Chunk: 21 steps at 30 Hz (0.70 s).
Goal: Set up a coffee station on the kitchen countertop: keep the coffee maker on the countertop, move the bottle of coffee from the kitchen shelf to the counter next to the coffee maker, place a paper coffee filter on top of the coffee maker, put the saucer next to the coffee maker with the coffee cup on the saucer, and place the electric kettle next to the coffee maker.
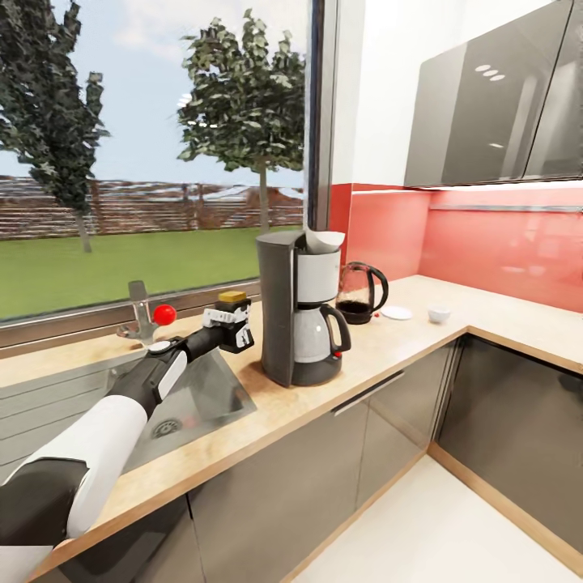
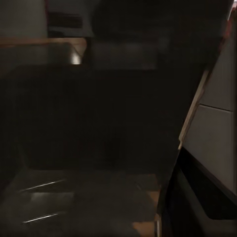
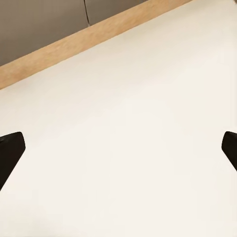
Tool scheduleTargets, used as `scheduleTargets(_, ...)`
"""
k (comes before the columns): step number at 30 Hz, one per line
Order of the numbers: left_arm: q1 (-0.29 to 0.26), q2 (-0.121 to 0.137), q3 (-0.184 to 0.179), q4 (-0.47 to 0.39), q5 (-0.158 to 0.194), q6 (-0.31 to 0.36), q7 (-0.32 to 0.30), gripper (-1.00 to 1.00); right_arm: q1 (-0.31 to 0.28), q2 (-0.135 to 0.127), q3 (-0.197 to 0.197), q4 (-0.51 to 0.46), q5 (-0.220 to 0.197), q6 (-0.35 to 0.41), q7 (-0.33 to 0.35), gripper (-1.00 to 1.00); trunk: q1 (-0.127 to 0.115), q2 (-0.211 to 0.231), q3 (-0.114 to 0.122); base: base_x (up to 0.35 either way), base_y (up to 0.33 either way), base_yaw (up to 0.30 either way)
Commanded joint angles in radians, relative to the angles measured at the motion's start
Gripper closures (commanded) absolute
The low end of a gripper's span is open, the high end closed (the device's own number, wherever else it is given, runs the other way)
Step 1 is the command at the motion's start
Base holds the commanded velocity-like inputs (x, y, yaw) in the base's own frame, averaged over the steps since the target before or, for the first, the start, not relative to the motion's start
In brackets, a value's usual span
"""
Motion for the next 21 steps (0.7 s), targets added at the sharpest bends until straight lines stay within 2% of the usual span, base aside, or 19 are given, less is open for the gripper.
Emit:
scheduleTargets(1,-0.001,0.001,-0.006,-0.001,0.008,0.003,-0.001,1.0,-0.002,-0.001,0.007,-0.001,-0.011,-0.006,0.002,-1.0,0.0,-0.001,-0.001,0.0,0.0,-0.035)
scheduleTargets(9,-0.001,0.002,-0.006,-0.002,0.008,0.003,-0.001,1.0,-0.002,-0.001,0.007,-0.001,-0.011,-0.006,0.002,-1.0,0.0,-0.001,-0.001,0.083,0.0,-0.01)
scheduleTargets(21,-0.001,0.002,-0.006,-0.002,0.008,0.003,-0.001,1.0,-0.002,-0.001,0.007,-0.001,-0.011,-0.006,0.002,-1.0,0.0,-0.001,-0.001,0.011,0.0,0.0)
